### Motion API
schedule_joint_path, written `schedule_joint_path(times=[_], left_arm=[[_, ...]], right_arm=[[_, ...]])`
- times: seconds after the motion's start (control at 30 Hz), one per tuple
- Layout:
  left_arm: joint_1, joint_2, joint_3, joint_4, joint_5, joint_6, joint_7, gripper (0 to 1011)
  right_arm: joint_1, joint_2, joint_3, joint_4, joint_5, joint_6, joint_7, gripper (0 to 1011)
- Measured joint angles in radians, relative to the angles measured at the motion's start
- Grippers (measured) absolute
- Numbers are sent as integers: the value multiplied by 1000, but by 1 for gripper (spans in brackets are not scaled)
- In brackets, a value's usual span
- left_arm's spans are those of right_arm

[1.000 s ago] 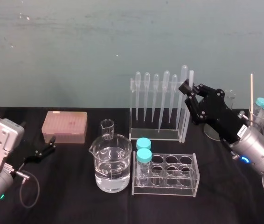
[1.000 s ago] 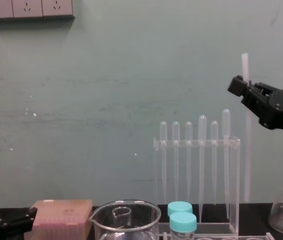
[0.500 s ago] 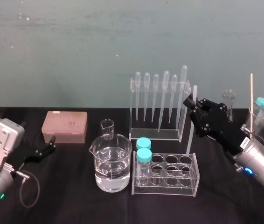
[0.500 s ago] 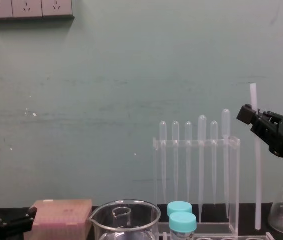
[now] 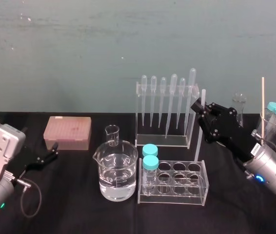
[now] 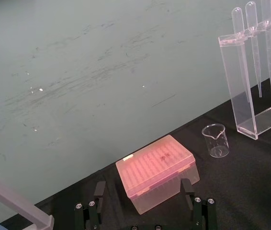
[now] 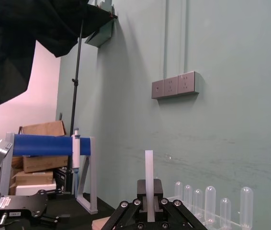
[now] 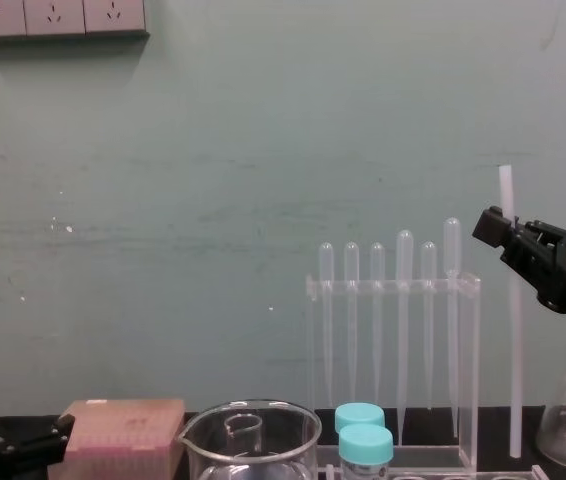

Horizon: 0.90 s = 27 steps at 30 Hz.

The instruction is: Pick up the stirring rod with one hand, then place it down.

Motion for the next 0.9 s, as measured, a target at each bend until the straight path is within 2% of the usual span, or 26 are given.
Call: schedule_joint_path(times=[0.9], left_arm=[[0,0,0,0,0,0,0,1000]], right_arm=[[1,0,-1,-1,0,-2,0,67]])
